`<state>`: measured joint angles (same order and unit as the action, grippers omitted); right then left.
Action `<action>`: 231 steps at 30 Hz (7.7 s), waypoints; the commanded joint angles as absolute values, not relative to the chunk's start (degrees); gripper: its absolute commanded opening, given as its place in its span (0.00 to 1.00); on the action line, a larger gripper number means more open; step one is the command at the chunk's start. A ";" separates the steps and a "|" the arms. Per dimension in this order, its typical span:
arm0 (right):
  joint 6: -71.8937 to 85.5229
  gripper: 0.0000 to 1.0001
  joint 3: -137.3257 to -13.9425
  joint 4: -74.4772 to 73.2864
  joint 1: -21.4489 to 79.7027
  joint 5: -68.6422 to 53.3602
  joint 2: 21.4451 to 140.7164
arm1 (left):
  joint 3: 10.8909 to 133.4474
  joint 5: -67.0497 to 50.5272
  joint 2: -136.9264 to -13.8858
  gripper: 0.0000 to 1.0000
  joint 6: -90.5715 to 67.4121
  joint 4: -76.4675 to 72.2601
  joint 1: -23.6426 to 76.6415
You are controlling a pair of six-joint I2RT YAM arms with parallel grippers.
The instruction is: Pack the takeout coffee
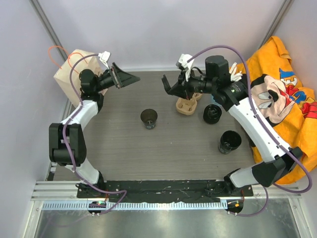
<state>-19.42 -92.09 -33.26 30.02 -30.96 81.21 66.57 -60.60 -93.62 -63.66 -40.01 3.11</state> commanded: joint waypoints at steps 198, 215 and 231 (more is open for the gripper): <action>-50.10 0.01 -107.49 -86.13 34.98 -63.46 102.66 | 88.50 -60.38 -80.59 1.00 85.96 79.28 24.52; -51.06 0.02 -104.68 -86.13 34.98 -63.90 103.45 | 92.02 -57.30 -84.81 1.00 75.07 70.23 30.06; -50.36 0.02 -107.58 -86.13 34.89 -65.39 105.73 | 90.70 -52.39 -87.18 0.79 67.41 64.16 34.19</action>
<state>-49.82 -105.12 -78.00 34.76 -63.40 105.36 90.02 -53.71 -86.43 70.52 67.61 33.54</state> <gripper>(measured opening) 0.052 0.814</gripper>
